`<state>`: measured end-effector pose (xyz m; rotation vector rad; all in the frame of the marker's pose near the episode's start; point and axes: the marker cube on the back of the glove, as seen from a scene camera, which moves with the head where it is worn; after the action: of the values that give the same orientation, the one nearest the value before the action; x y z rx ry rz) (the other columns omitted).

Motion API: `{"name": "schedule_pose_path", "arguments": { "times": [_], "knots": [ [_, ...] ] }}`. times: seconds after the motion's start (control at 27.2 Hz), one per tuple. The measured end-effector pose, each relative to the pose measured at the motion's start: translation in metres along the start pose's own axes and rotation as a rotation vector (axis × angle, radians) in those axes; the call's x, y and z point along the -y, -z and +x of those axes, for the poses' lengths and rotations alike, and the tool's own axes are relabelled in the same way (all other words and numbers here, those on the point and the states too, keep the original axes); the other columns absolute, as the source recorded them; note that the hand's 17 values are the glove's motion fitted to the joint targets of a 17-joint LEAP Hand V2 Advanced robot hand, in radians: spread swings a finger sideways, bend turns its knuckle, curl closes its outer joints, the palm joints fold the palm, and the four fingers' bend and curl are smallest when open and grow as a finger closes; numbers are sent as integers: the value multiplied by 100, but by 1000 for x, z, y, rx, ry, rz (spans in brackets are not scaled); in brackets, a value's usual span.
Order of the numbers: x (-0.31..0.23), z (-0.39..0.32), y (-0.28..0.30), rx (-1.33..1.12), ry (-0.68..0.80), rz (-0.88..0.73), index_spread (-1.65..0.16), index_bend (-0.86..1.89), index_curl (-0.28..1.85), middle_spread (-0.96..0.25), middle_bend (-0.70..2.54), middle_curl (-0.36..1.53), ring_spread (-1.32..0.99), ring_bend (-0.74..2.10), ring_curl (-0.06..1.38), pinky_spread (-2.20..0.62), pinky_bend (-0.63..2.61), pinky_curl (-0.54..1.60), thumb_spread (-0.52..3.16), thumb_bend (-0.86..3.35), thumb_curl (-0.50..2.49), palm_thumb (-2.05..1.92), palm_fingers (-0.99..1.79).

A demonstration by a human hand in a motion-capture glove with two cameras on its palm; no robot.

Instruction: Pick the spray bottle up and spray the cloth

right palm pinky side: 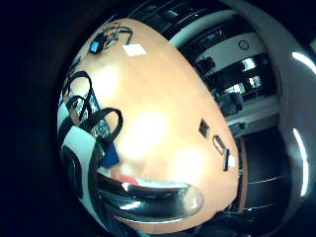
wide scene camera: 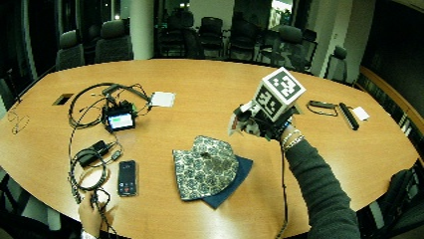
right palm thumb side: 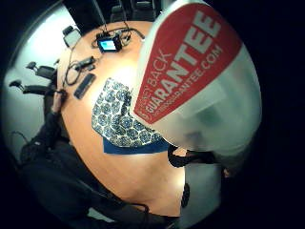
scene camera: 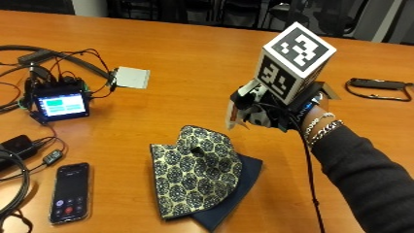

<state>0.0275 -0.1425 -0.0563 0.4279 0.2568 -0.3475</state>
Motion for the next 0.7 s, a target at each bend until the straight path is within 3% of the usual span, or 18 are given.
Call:
{"name": "schedule_pose_path", "arguments": {
  "times": [0.7],
  "knots": [
    [-10,-54,-76,-212,187,-204,-29,18,52,-23,54,53,-22,75,46,-35,54,40,74,-3,66,89,137]
  ]
}}
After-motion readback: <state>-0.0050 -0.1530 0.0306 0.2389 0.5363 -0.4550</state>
